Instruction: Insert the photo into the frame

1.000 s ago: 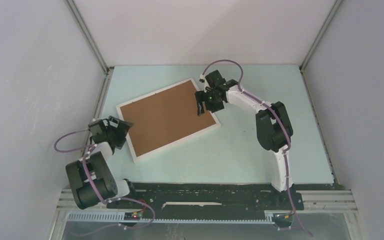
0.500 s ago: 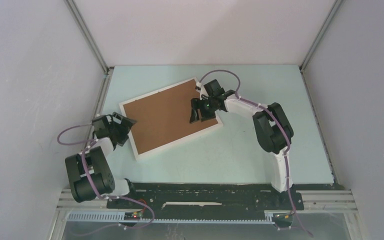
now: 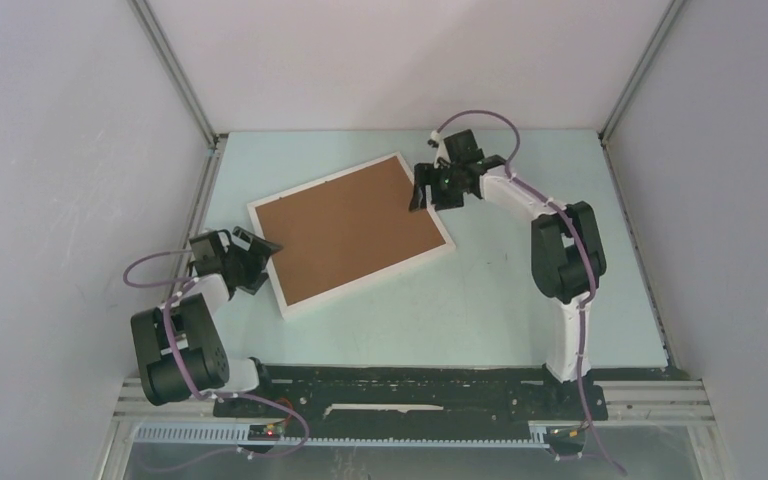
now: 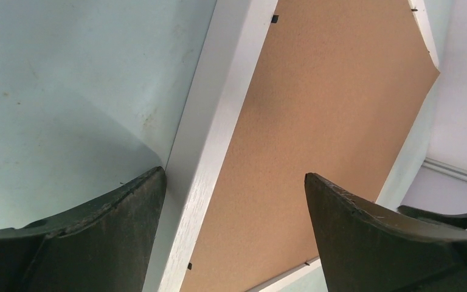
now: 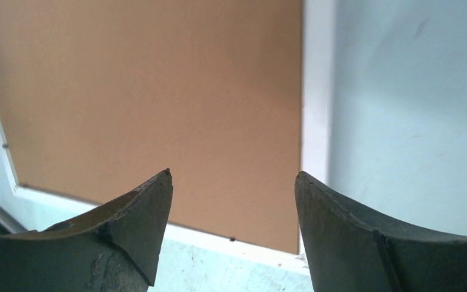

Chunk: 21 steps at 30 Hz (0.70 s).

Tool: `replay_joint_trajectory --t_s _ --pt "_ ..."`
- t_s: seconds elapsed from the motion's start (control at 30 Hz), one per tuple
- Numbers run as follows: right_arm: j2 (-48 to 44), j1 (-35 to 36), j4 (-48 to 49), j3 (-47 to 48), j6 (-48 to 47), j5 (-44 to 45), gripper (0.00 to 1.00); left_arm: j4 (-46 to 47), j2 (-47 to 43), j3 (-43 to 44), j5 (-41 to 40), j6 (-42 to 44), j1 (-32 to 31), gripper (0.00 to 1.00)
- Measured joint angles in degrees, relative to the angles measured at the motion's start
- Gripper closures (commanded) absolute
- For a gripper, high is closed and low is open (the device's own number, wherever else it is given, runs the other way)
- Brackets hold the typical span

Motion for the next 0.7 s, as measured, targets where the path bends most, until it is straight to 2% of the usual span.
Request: replay_joint_trajectory --t_s 0.13,0.27,0.37,0.53,0.7 --pt "2.78 -1.95 -0.98 7.89 -0.07 0.79 0.19 -0.42 -0.2 0.0 0.13 0.33 0.0 0.06" --pt "12.11 -1.2 -0.57 23.71 -0.55 1.14 0.19 -1.44 -0.7 -0.02 0.2 0.59 0.0 0.06" --pt "17.51 -1.14 -0.96 29.97 -0.57 0.68 0.2 -2.25 -0.98 -0.02 0.33 1.11 0.0 0.06" --pt "22.6 -1.38 -1.99 31.5 -0.46 -0.68 0.21 -2.97 -1.33 -0.02 0.59 1.64 0.0 0.06" --pt "23.65 -2.01 -2.36 31.67 -0.13 -1.86 0.23 -3.98 -1.81 -0.02 0.61 1.95 0.0 0.06"
